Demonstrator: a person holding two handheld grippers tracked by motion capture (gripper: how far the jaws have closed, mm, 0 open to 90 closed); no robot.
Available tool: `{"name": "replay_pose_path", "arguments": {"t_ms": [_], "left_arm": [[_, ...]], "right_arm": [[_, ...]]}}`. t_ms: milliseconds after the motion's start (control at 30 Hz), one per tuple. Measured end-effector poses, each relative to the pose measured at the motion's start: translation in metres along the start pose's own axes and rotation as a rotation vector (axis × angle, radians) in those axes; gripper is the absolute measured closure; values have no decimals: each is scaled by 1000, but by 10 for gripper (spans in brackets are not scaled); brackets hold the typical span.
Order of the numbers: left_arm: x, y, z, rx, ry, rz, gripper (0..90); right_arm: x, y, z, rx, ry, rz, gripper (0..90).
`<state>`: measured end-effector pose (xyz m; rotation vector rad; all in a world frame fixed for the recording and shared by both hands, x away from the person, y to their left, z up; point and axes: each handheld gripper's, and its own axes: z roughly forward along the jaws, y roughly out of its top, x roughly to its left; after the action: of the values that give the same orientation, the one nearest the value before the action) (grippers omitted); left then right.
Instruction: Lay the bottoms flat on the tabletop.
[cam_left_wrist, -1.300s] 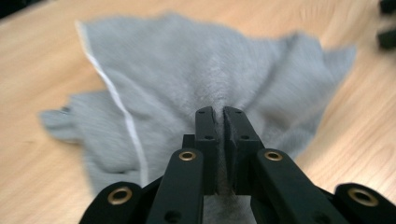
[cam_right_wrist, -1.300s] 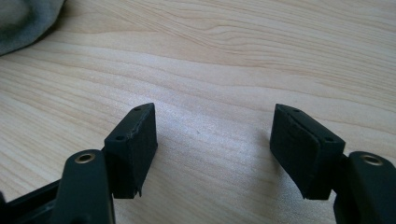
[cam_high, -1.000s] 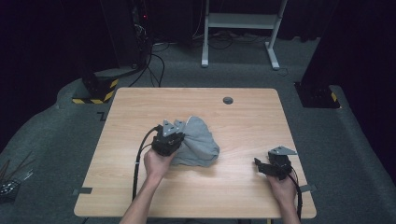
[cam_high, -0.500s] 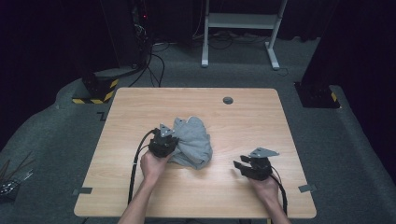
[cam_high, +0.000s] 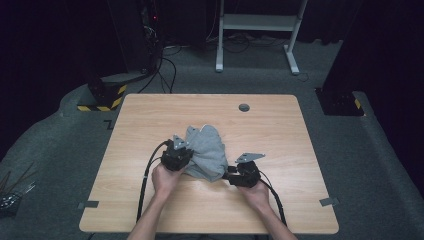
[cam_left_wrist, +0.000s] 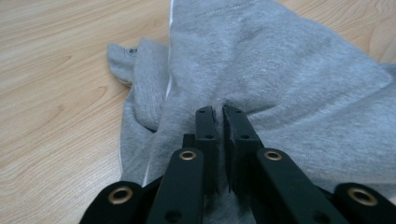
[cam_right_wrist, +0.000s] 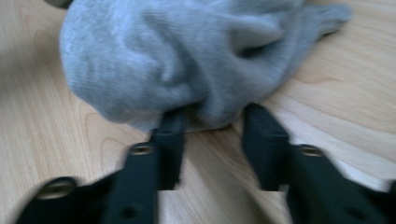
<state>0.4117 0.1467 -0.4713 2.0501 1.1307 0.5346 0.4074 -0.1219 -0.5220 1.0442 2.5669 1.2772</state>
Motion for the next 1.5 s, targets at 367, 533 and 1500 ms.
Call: {"name": "replay_pose_path", "arguments": {"t_ms": [367,533,1500], "left_arm": [[-3,8,-13,-71,-31,-2,849],[-11,16,-21,-107,-65,7,849],[-23,-22,-24,-93,-98,-10,500]], "right_arm": [[-2,6,-26,-86,-68,-69,900],[-14,9,-67,-182,-137,-53,900],[17,-7,-33,-92,-28,-58,487]]}}
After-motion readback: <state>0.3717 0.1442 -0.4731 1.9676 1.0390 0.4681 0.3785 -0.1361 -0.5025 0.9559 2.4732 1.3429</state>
